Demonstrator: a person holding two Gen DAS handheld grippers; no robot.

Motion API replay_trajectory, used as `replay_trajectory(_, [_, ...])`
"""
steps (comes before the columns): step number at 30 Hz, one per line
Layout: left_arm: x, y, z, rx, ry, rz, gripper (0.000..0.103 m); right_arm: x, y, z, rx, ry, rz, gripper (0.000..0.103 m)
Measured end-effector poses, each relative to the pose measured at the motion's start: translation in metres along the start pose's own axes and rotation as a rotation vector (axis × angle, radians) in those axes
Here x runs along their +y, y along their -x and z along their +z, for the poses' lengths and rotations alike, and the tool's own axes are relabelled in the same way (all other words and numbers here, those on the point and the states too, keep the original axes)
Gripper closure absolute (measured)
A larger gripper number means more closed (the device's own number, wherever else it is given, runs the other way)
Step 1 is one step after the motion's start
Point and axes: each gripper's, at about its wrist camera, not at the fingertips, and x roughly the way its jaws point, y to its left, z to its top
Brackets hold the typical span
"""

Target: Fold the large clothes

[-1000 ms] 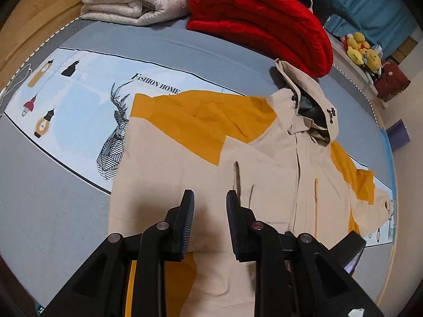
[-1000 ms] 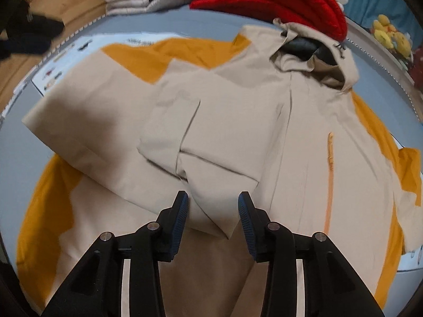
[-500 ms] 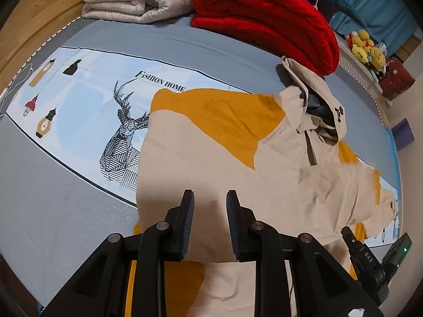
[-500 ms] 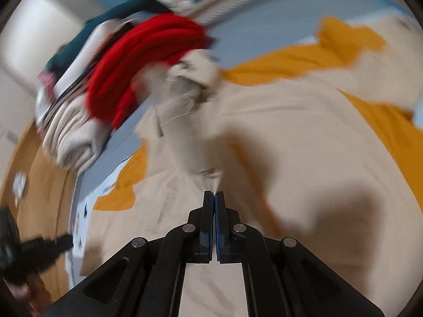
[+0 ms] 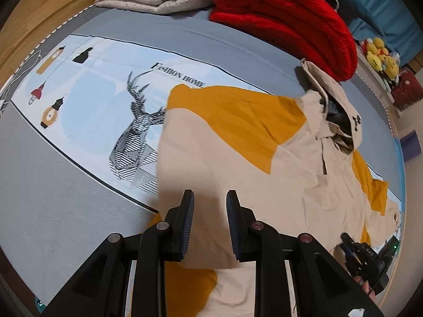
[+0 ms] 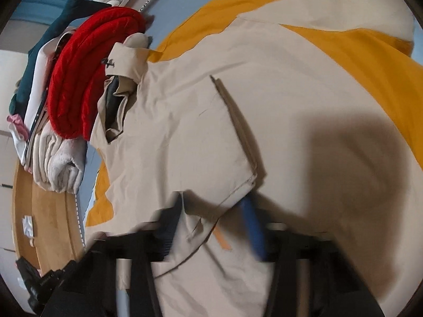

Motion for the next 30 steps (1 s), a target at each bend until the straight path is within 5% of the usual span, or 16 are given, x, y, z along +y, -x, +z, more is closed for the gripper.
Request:
replay_trajectory(3, [0.007, -0.001, 0.003, -0.004, 0.018, 0.010, 0.081, 0.016, 0.022, 0.008, -0.081, 0.056, 0.022, 0.093])
replay_trajectory(7, [0.006, -0.005, 0.003, -0.003, 0.005, 0.014, 0.081, 0.044, 0.086, 0.015, -0.307, 0.205, 0.079, 0.095])
replay_trajectory(11, [0.001, -0.015, -0.002, 0.017, -0.019, 0.014, 0.081, 0.027, 0.112, 0.030, -0.415, 0.192, 0.001, 0.095])
replay_trajectory(16, [-0.007, -0.027, -0.006, 0.034, -0.037, 0.004, 0.081, 0.021, 0.131, 0.039, -0.450, 0.229, 0.035, 0.095])
replay_trajectory(23, [-0.015, -0.071, -0.029, 0.178, -0.077, -0.035, 0.081, -0.037, 0.080, 0.071, -0.217, 0.101, -0.243, 0.085])
replay_trajectory(30, [-0.022, -0.085, -0.040, 0.202, -0.140, 0.058, 0.081, -0.030, 0.110, 0.069, -0.378, 0.135, -0.289, 0.061])
